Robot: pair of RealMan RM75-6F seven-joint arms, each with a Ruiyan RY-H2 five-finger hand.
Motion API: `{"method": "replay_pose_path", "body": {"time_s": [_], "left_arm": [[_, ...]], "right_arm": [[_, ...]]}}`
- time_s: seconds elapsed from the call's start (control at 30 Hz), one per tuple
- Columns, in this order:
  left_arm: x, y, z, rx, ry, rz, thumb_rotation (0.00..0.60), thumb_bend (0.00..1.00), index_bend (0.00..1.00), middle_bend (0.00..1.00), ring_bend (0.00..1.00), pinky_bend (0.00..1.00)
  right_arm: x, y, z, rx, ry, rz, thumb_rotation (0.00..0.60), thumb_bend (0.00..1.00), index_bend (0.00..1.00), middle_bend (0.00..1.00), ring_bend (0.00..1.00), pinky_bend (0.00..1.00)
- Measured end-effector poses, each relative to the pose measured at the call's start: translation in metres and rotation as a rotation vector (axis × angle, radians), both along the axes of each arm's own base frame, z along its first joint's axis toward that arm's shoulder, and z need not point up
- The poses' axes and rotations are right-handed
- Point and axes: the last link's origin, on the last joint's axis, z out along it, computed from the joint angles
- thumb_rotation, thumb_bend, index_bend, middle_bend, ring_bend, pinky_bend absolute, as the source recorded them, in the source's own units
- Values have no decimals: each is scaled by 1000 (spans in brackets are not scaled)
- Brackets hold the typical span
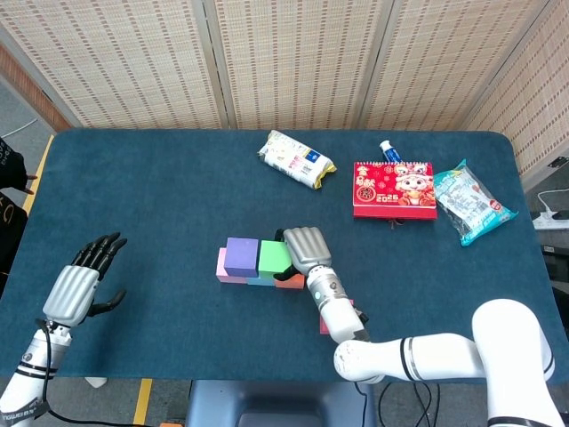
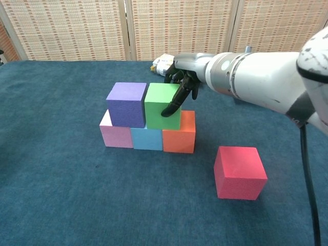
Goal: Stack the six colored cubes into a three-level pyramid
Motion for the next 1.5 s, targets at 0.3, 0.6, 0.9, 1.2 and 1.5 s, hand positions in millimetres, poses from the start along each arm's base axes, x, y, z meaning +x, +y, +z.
{"method": "replay_pose_path", "body": {"time_s": [0.3,0.6,0.9,1.2,1.5], "left_arm": [[0,1,0,-1,-1,2,600,321,7,20,0,117],[1,1,0,-3,-1,1,600,321,3,16,0,118],[0,1,-1,-8,2,7,600,322,0,14,0,118],[-1,1,-1,-8,-1,9,600,321,0,14,0,118],[-2,1,-1,-8,-6,11,600,320,0,14,0,118]], "right_arm": [[2,0,0,4,0,3,600,325,528,574,425,509],[2,0,1,-2,1,4,600,325,528,574,425,499],[3,-1,0,-3,-2,5,600,325,528,574,425,489],[3,-1,-3,0,10,2,600,325,527,574,425,471],[3,-1,-4,2,11,2,600,326,460,567,391,432]]}}
